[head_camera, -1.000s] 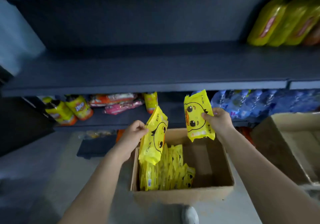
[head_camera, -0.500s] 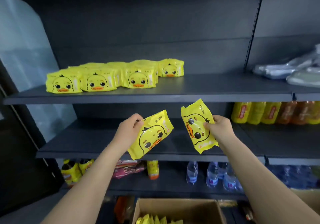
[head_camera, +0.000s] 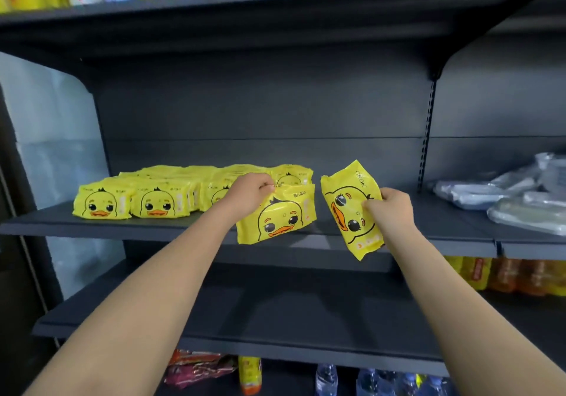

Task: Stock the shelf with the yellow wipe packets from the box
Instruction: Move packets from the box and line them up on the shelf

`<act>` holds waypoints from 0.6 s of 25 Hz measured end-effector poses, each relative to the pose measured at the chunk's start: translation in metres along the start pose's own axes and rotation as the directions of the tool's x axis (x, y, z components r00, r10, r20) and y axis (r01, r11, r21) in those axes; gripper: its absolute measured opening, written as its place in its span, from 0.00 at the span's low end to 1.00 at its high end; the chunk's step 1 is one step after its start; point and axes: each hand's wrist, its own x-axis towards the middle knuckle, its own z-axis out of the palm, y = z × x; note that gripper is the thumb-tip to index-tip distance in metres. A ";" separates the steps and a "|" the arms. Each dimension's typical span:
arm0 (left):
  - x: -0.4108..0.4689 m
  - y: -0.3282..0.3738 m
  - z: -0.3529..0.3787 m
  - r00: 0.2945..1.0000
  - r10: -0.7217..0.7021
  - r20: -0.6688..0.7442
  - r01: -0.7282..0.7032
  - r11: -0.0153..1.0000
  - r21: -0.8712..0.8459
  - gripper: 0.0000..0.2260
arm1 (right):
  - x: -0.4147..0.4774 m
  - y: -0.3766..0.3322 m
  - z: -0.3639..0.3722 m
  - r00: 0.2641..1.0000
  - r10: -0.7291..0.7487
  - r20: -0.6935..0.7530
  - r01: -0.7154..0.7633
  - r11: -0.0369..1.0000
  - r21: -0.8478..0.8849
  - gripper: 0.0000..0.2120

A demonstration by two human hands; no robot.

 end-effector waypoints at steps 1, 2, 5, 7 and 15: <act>0.015 0.004 0.001 1.000 0.011 0.011 -0.011 1.000 0.007 0.10 | 0.008 -0.005 -0.001 1.000 -0.005 -0.016 0.005 1.000 -0.003 0.09; 0.029 0.007 0.003 1.000 0.015 0.025 -0.016 1.000 0.017 0.10 | 0.015 -0.009 -0.001 0.999 -0.009 -0.034 0.008 1.000 -0.008 0.08; 0.073 0.008 0.011 0.998 0.028 0.064 -0.029 0.999 0.026 0.10 | 0.043 -0.017 0.007 0.998 -0.033 -0.056 0.032 0.999 -0.010 0.07; 0.104 0.000 0.019 0.995 0.041 0.093 -0.045 0.998 0.040 0.11 | 0.063 -0.020 0.019 0.998 -0.044 -0.047 0.043 0.999 -0.013 0.06; 0.240 -0.061 0.062 0.948 0.135 0.288 -0.151 0.988 0.036 0.09 | 0.158 -0.003 0.088 0.997 -0.020 -0.070 0.019 1.000 -0.011 0.06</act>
